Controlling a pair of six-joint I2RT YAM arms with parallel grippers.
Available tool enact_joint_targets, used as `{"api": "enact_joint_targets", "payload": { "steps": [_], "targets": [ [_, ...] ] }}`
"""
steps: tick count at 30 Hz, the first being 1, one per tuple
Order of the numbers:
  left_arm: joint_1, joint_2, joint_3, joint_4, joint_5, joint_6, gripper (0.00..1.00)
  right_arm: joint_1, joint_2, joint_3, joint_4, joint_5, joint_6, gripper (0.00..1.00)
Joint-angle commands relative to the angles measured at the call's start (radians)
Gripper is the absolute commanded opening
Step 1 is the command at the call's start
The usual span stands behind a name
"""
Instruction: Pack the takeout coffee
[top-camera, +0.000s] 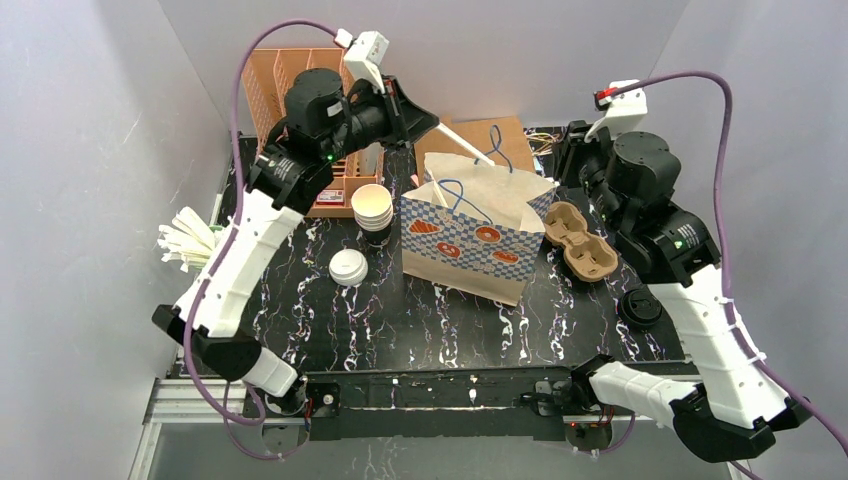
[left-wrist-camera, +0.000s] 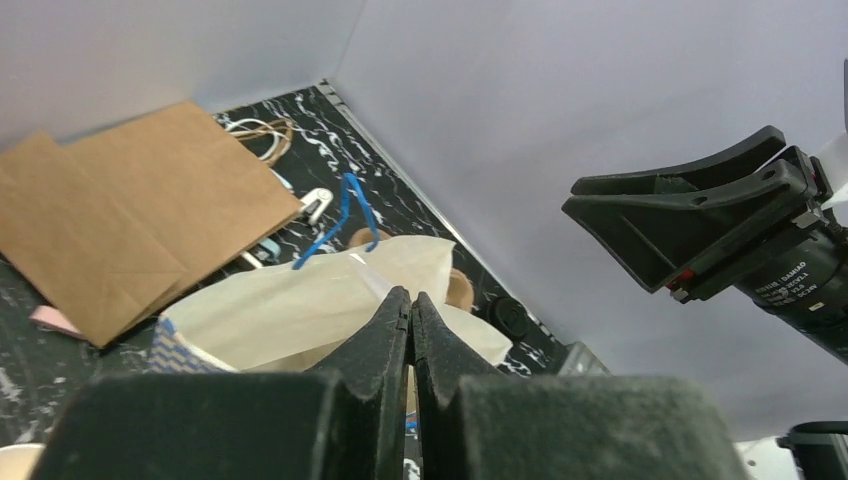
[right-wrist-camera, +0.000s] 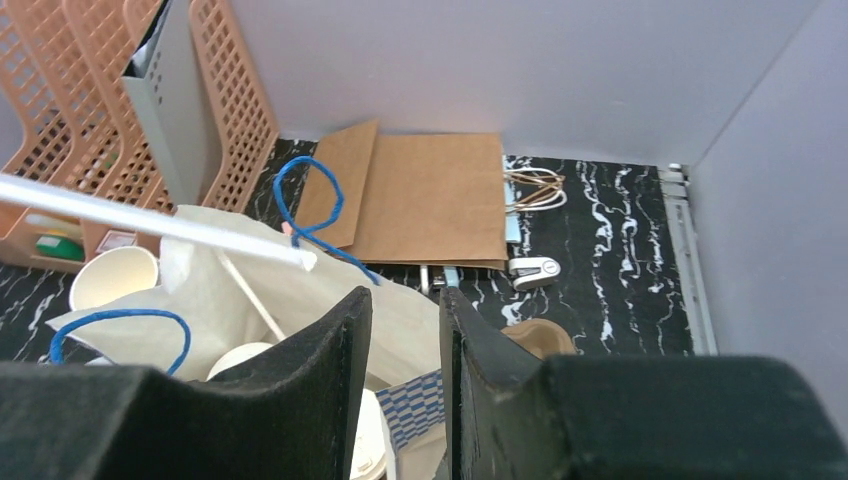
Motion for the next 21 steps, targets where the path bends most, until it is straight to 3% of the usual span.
{"api": "enact_joint_targets", "payload": {
  "steps": [1, 8, 14, 21],
  "targets": [
    [-0.001, 0.001, 0.007, 0.084, 0.114, -0.079, 0.0, 0.0, -0.021, 0.016, 0.046, 0.102, -0.026, 0.4],
    [-0.001, 0.085, -0.045, 0.248, 0.177, -0.166, 0.0, 0.0, -0.021, 0.004, 0.05, 0.1, -0.028, 0.4],
    [-0.001, 0.14, -0.007, 0.239, 0.258, -0.188, 0.0, 0.0, -0.023, 0.001, 0.051, 0.108, -0.028, 0.4],
    [-0.001, 0.036, -0.097, 0.177, 0.235, -0.116, 0.0, 0.0, -0.032, -0.013, 0.043, 0.102, -0.016, 0.4]
  ]
}}
